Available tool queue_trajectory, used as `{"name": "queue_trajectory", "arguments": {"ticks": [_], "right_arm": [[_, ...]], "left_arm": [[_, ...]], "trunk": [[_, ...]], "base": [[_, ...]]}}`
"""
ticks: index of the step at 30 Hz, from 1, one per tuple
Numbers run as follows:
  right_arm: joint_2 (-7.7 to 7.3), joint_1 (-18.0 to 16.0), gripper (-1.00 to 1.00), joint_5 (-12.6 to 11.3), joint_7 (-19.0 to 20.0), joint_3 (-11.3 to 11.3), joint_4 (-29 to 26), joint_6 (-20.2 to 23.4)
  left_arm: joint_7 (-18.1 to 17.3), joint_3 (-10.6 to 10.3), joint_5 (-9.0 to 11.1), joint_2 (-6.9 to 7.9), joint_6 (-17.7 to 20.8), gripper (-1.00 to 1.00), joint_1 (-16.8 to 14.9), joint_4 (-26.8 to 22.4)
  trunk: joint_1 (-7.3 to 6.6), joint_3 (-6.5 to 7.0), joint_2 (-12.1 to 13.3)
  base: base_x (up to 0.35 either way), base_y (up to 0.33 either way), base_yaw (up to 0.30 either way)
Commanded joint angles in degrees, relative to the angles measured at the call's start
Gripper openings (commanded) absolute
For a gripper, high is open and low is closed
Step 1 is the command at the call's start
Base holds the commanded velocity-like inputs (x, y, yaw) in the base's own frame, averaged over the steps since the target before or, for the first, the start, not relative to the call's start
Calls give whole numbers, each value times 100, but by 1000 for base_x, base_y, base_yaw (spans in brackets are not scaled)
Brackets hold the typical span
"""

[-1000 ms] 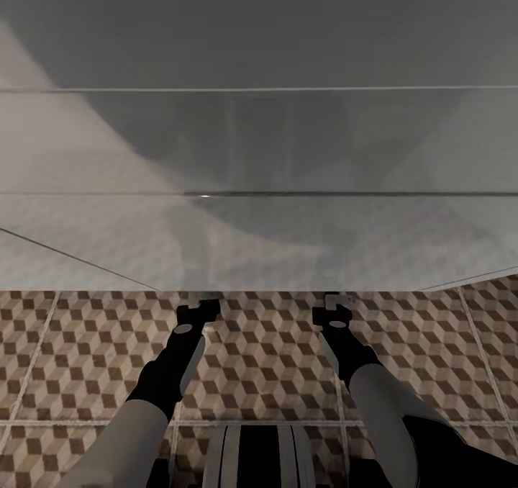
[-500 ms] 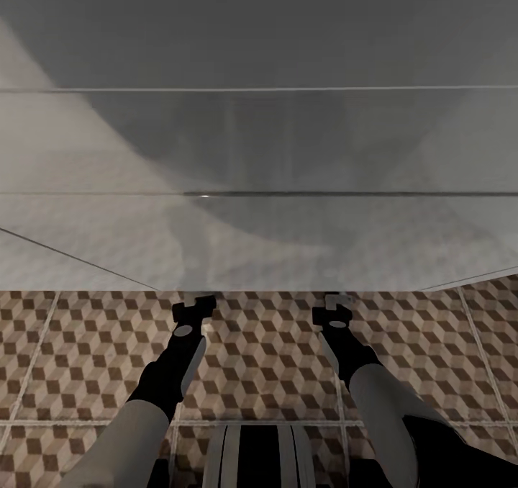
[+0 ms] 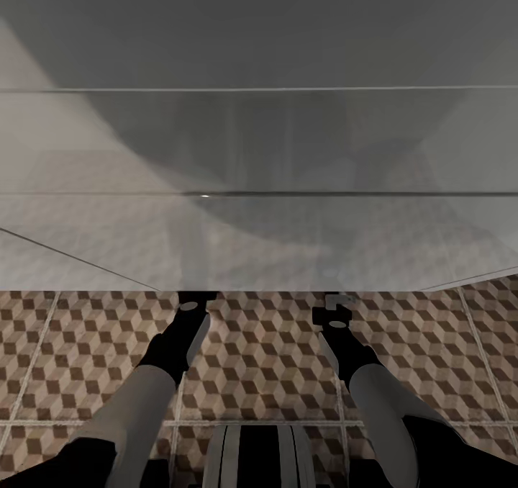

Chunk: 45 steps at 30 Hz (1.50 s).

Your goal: Take the four mousetraps from the cabinet in the bathroom and place them on the bathroom floor. Make sure all four end up on the same floor surface, and ensure that at least two of them are either under or directly next to the same bathroom sink.

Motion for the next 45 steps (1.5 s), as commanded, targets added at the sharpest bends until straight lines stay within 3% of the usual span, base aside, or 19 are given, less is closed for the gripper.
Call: {"name": "queue_trajectory", "arguments": {"ticks": [1, 7, 22, 28, 45], "right_arm": [[5, 0, -100, 28, 1, -30, -4, 34], [5, 0, -100, 26, 2, -32, -4, 34], [-38, -88, -100, -21, 1, -55, 98, 53], [-54, -282, -100, -44, -1, -65, 493, -105], [-22, -307, -100, 29, -5, -51, 453, -211]], "left_arm": [[11, -12, -15, 0, 44, -100, -88, 115], [-193, -9, -14, 0, 33, -100, -276, 489], [-231, 8, -32, 0, -79, -100, -295, 982], [-231, 8, -24, 0, -443, -100, -296, 1157], [-251, 29, -31, 3, -621, -100, -298, 1239]], "trunk": [[0, -3, -1], [0, -3, -1], [0, -3, -1], [0, -3, -1], [0, -3, -1]], "base": [[0, 0, 0], [0, 0, 0], [0, 0, 0], [0, 0, 0], [0, 0, 0]]}}
